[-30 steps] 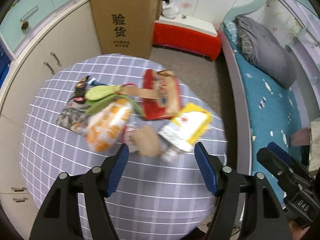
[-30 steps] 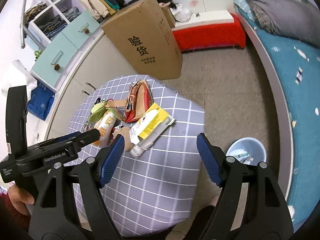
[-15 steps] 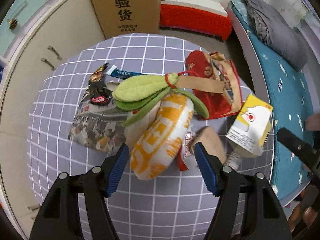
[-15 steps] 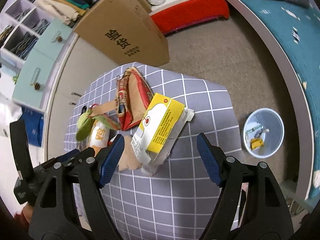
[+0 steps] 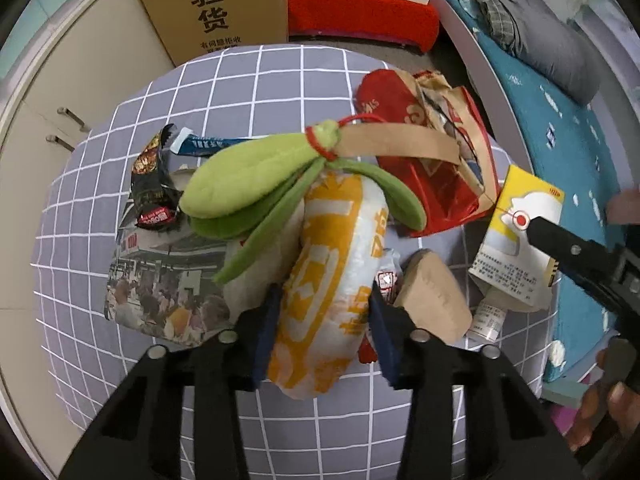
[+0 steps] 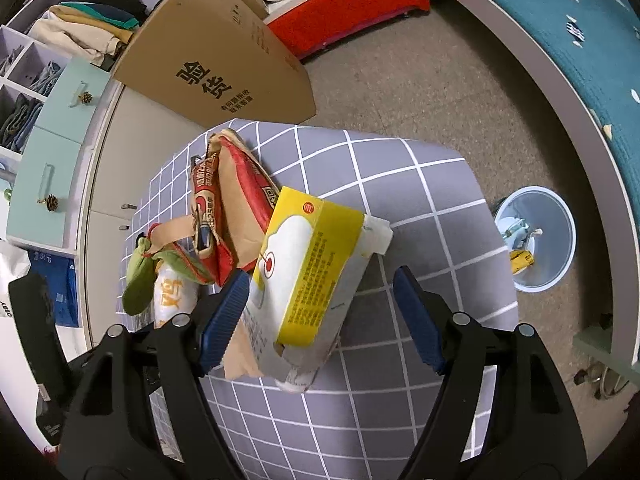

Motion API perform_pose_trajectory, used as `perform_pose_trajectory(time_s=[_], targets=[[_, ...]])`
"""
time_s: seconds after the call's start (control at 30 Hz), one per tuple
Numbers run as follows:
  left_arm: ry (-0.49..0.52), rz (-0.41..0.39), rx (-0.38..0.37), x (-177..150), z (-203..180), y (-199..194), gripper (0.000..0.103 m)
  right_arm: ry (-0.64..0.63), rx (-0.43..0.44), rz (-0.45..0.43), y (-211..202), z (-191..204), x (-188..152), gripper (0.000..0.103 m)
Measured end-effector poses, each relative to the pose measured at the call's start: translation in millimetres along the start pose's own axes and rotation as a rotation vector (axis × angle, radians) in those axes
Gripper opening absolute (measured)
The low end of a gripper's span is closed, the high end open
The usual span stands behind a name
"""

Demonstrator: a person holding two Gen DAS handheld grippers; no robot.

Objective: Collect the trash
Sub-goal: 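Grasp the orange-printed snack bag with the left tool while the right grasps the yellow carton, then carry the orange bag and yellow carton with both tools over the blue bucket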

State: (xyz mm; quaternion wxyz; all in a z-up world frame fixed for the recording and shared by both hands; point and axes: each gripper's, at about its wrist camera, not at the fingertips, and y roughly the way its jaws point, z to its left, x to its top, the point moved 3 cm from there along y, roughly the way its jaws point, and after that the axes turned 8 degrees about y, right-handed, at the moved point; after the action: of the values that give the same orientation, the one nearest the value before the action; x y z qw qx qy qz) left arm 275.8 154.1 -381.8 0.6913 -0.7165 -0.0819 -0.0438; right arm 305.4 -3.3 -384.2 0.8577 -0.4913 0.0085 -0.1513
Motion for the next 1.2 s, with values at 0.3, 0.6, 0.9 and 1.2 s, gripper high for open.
perform_pose_trajectory(time_s=[0.3, 0.6, 0.9, 1.2], targets=[[-0.057, -0.046, -0.057, -7.0, 7.5, -25.6, 0.034, 0.025, 0.050, 0.066, 12.9, -2.1, 1.7, 0.054], [-0.151, -0.079, -0.133, -23.7, -1.9, -55.1, 0.033, -0.020, 0.094, 0.071, -12.7, -3.9, -4.8, 0.050], [-0.224, -0.168, -0.217, -38.5, -30.7, -87.8, 0.033, -0.115, 0.151, 0.043, -56.9, -3.6, -8.4, 0.047], [-0.205, -0.225, -0.199, -46.7, -63.1, -111.0, 0.033, -0.162, 0.187, 0.000, -95.5, -11.4, -9.4, 0.047]])
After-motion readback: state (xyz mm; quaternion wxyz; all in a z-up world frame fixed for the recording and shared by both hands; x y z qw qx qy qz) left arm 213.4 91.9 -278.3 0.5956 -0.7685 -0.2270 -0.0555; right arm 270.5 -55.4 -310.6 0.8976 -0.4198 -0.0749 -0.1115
